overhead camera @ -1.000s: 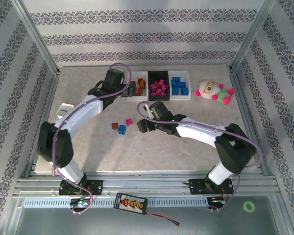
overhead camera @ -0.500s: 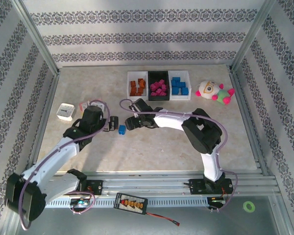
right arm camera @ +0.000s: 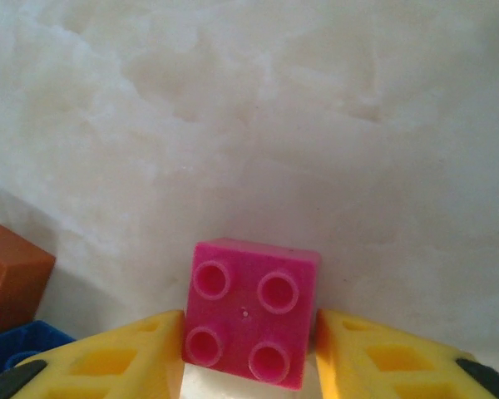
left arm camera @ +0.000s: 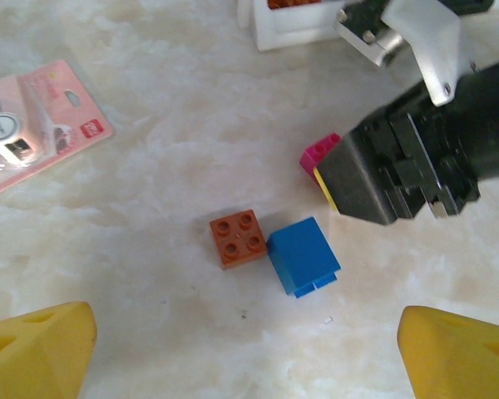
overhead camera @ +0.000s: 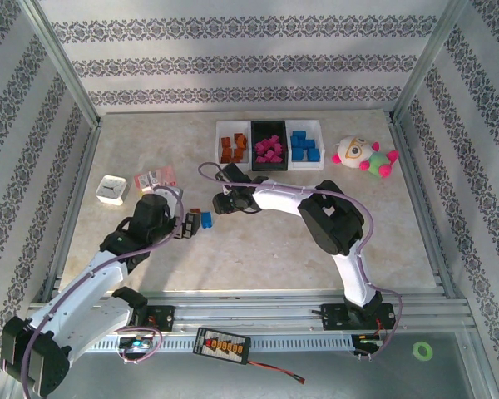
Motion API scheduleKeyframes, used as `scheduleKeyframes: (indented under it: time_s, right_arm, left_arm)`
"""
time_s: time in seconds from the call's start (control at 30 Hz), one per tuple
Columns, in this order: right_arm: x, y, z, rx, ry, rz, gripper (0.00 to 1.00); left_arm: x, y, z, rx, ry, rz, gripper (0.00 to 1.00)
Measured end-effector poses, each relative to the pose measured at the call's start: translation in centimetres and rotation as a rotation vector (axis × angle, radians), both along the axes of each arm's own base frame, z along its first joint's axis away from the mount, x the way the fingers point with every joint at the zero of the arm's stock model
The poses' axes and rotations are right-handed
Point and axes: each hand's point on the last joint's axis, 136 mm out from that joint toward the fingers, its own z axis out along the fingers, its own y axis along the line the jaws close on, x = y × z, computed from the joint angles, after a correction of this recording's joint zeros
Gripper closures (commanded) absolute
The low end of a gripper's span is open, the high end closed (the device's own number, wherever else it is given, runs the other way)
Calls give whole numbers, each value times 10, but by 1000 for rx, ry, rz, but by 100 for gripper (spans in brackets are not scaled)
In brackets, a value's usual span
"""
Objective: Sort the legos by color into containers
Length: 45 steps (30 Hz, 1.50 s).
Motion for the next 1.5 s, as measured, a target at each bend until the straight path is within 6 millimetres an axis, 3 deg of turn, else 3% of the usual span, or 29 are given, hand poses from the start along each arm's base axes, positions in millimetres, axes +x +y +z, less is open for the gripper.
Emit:
scheduleKeyframes:
  time_s: [0.2,0.3,0.47,0.67,0.87,1.07,1.2,1.4,1.5]
  right_arm:
    - [2,-11,2,-15,1,-27,60]
    - [0,-30,10,-34,-2,-59,61]
    - [14,-69,54,-13,-79,-154,61]
    - [59,-129,116,45,-211,-322,61]
    - [120,-172,132,43,-268,-430,61]
    - [165,-167,122,16,-280,-413,56]
    - [185,-159,116,-10,-280,-386,39]
    - [185,-158,124,-21,-286,-371,29]
    - [172,-164,132,-20,-287,-371,27]
  left_arm:
    - [0,-13,-7,10,0,-51,7]
    - [1,-16,-16,16,11,-59,7]
    - [3,-21,-31,15,39,-59,8]
    - [10,-19,-58,14,136,40,10]
    - [28,-24,-72,-43,231,178,14]
    - [40,-33,-78,-87,298,265,20]
    - [45,-37,-89,-85,351,303,26]
    - [44,-41,-110,-70,432,326,46]
    - [43,-43,-112,-73,451,329,58]
